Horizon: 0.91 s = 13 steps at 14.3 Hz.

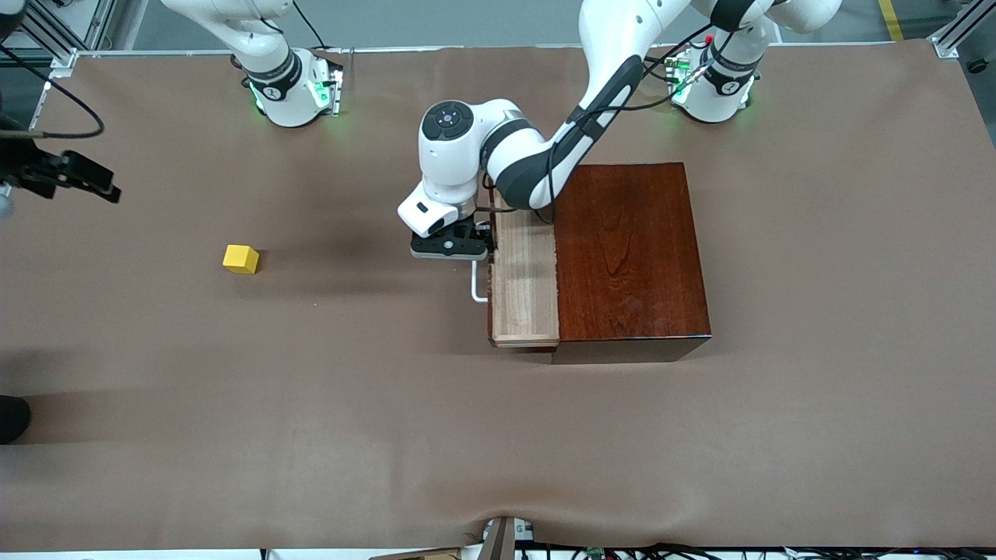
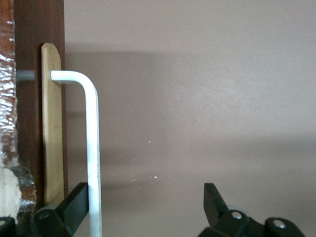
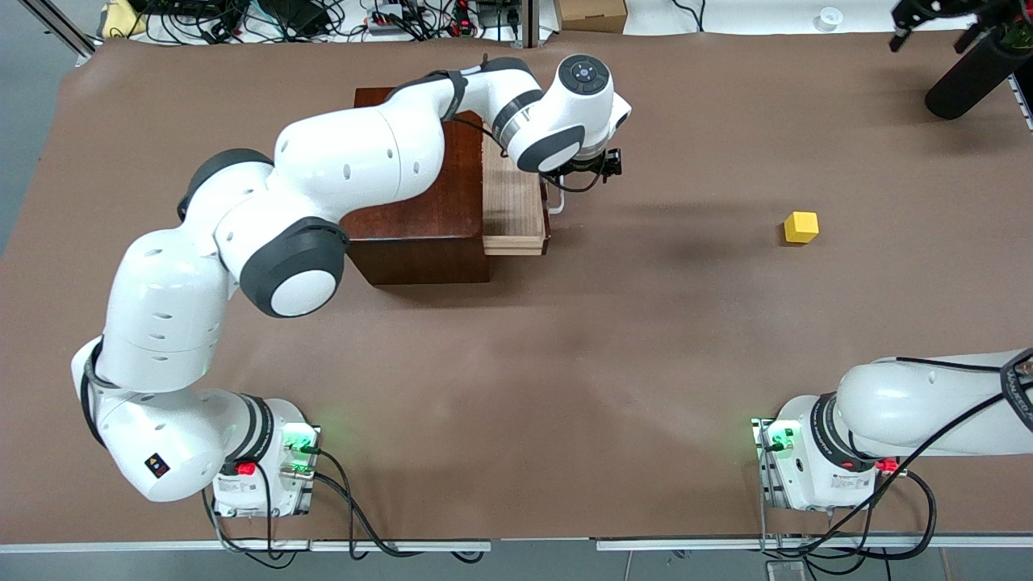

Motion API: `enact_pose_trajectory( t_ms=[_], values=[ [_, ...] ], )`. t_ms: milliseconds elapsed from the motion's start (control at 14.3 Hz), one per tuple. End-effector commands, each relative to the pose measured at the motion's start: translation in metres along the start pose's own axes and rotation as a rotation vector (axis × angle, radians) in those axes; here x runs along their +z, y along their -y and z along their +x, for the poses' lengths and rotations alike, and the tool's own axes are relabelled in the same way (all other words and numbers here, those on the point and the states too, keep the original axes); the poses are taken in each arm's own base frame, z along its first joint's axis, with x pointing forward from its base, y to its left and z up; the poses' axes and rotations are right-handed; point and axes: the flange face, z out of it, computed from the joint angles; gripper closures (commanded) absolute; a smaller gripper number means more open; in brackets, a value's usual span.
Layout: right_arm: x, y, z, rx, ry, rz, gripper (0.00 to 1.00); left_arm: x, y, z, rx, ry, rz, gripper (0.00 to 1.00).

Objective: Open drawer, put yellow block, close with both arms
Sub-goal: 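Reach the right gripper to the yellow cube and grasp it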

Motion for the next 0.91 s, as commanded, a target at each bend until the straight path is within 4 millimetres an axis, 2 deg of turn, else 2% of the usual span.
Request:
enact_pose_trajectory(
  t_ms=[0, 210, 631, 701, 841],
  values=[
    [0.018, -0.010, -0.050, 0.004, -0.033, -0.017, 0.00, 0.007, -0.021, 0.003, 0.008, -0.028, -0.085, 0.00],
    [0.034, -0.002, -0.049, -0.012, -0.033, -0.020, 0.00, 0.005, -0.024, 0.004, 0.010, -0.040, -0.108, 0.00],
    [0.174, 0.005, -0.047, -0.024, -0.061, -0.020, 0.00, 0.002, -0.026, 0.006, 0.008, -0.060, -0.135, 0.00],
    [0.193, 0.005, -0.044, -0.023, -0.072, -0.020, 0.00, -0.001, -0.026, 0.006, 0.007, -0.059, -0.132, 0.00],
    [0.238, 0.000, -0.024, -0.015, -0.053, -0.015, 0.00, -0.006, -0.024, 0.007, 0.011, -0.061, -0.120, 0.00]
  ],
)
